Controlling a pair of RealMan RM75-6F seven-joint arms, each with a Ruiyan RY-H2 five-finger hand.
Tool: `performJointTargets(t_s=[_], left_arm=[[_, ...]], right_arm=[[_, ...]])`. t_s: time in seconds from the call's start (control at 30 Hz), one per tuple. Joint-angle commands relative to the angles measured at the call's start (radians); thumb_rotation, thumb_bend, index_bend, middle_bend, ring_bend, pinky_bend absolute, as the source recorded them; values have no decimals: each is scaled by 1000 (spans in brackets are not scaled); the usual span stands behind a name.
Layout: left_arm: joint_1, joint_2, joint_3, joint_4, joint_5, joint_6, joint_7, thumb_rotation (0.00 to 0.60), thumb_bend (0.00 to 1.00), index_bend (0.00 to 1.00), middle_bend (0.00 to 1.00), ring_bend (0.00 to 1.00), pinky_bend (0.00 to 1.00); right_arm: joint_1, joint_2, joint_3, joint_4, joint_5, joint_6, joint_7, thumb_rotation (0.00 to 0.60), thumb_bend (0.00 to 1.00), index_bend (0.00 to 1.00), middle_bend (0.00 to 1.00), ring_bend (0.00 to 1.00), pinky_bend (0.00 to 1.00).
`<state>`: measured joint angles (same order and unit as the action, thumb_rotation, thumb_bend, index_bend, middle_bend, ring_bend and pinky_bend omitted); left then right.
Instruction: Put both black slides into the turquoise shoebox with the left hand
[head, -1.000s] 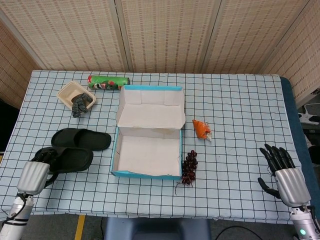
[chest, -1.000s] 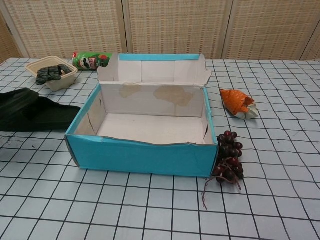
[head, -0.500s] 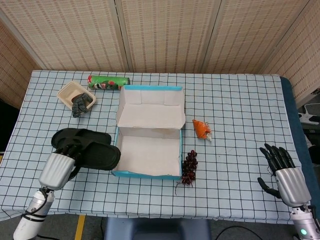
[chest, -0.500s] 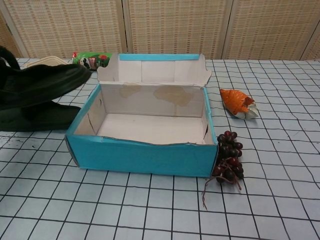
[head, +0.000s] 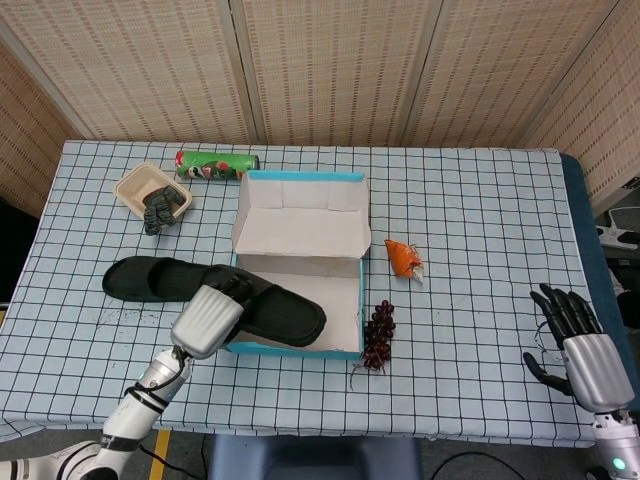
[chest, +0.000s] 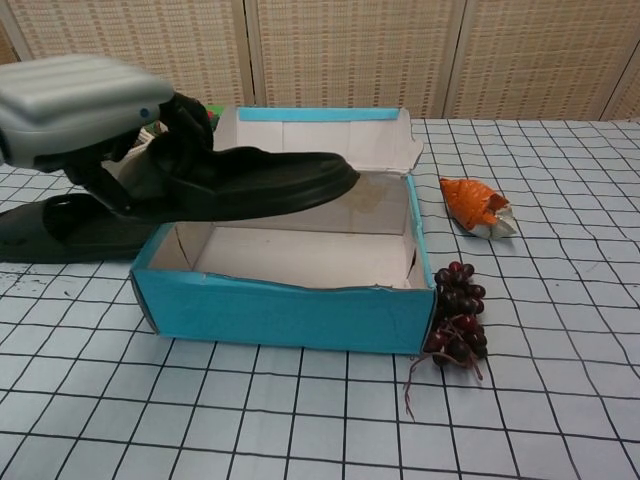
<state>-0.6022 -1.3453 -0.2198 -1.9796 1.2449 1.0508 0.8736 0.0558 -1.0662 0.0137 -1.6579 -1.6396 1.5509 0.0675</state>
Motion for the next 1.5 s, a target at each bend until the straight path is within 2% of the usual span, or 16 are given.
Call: performJointTargets(t_s=[0.03,0.23,0.43,0.63,0.83,1.0,1.5], left_arm=[[-106,-65,-61,38,-157,-58,64,600,562,611,729,621,609],[-220,-84,-101,26,-376,-76,112,600,562,606,730,628,620],[-316,-104,-105,51,-551,-36,155,600,562,591,731,632,629],[-376,-115,-118,93,-657,-36,100,600,560,568,731,644,651],[-407,-117,-105,133,-675,-54,25,600,560,563,733,657,668],[-420,-133,-99,157,-630,-56,-52,600,561,571,748,678,692],[-455,-158,-57,236,-629,-72,-164,600,560,575,756,686,704]], right_arm=[[2,2,2,2,5,-5,4,600,217,0,0,0,0],[9,2,4,8,15,-21,15,600,217,0,0,0,0],[17,4,3,12,20,-40,26,600,217,0,0,0,0],[18,7,3,11,20,-40,34,600,217,0,0,0,0],[17,10,2,10,17,-36,37,600,217,0,0,0,0],[19,10,0,10,15,-39,41,600,217,0,0,0,0],[17,19,-1,7,13,-34,59,600,217,0,0,0,0]])
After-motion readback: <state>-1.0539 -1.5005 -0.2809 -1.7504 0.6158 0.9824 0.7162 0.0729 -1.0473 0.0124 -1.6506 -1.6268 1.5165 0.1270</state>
